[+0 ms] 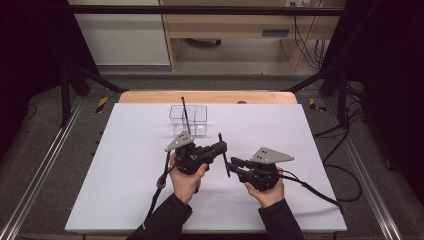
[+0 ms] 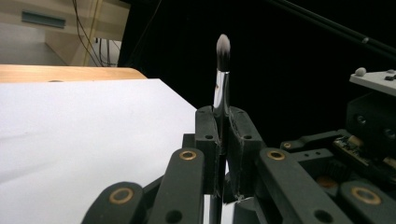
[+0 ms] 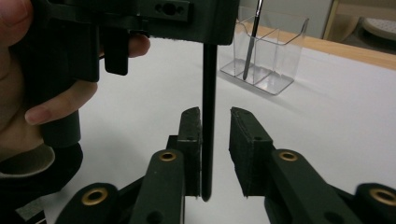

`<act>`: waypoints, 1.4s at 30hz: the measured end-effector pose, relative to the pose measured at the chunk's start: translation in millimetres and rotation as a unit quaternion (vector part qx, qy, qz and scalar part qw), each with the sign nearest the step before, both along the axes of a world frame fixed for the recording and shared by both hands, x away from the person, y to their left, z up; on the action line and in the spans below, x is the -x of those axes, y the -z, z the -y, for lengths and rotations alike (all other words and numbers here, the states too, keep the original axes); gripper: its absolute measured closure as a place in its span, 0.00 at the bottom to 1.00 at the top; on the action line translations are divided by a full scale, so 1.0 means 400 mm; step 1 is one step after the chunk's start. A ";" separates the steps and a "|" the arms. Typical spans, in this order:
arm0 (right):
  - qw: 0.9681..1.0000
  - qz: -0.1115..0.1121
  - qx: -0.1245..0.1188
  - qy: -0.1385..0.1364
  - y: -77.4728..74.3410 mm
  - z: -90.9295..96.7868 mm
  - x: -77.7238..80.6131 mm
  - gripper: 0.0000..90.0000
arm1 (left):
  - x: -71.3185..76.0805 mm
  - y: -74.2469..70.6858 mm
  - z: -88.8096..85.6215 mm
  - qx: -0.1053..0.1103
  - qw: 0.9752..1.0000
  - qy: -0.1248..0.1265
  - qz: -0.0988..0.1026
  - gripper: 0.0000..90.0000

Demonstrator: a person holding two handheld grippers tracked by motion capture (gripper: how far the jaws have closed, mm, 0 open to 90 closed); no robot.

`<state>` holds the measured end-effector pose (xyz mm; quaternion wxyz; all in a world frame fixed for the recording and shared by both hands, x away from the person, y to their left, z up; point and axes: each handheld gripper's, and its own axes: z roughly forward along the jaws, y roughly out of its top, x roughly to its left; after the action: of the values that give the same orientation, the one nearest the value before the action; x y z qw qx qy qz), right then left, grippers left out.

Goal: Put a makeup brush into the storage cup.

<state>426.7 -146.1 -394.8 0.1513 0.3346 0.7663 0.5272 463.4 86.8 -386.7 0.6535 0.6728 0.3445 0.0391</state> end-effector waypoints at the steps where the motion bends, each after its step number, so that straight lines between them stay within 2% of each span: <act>1: 1.000 0.000 0.001 0.001 -0.002 0.002 0.000 0.78 | 0.000 -0.002 -0.002 -0.002 1.000 -0.001 0.002 0.92; 8: 1.000 0.004 0.017 0.019 -0.006 0.013 -0.002 0.65 | 0.002 -0.012 -0.014 -0.021 1.000 -0.003 0.021 0.92; 10: 1.000 0.001 0.013 0.023 -0.005 0.019 -0.004 0.62 | 0.003 -0.015 -0.019 -0.024 0.999 -0.002 0.026 0.92; 19: 0.999 -0.016 0.019 0.048 0.002 0.051 -0.017 0.50 | 0.006 -0.027 -0.046 -0.040 0.998 0.000 0.042 0.92; 23: 0.998 -0.018 0.024 0.057 0.004 0.062 -0.019 0.46 | 0.005 -0.032 -0.064 -0.047 0.998 -0.002 0.045 0.92; 24: 0.997 -0.020 0.025 0.064 0.006 0.069 -0.020 0.41 | 0.005 -0.034 -0.070 -0.049 0.998 -0.004 0.046 0.92; 26: 0.997 -0.019 0.023 0.070 0.007 0.075 -0.021 0.39 | 0.004 -0.038 -0.080 -0.051 0.998 -0.007 0.047 0.92; 31: 0.996 -0.017 0.021 0.084 0.009 0.089 -0.023 0.26 | 0.000 -0.045 -0.105 -0.062 0.997 -0.014 0.051 0.92; 37: 0.994 -0.016 0.028 0.102 0.012 0.104 -0.018 0.13 | -0.005 -0.053 -0.138 -0.075 0.995 -0.027 0.055 0.92; 42: 0.993 -0.019 0.029 0.110 0.016 0.116 -0.018 0.07 | -0.010 -0.063 -0.162 -0.083 0.994 -0.037 0.060 0.92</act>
<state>433.9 -192.5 -401.2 0.2038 0.4221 0.7424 0.4786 467.3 151.6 -361.7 0.6128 0.7082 0.3249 0.1317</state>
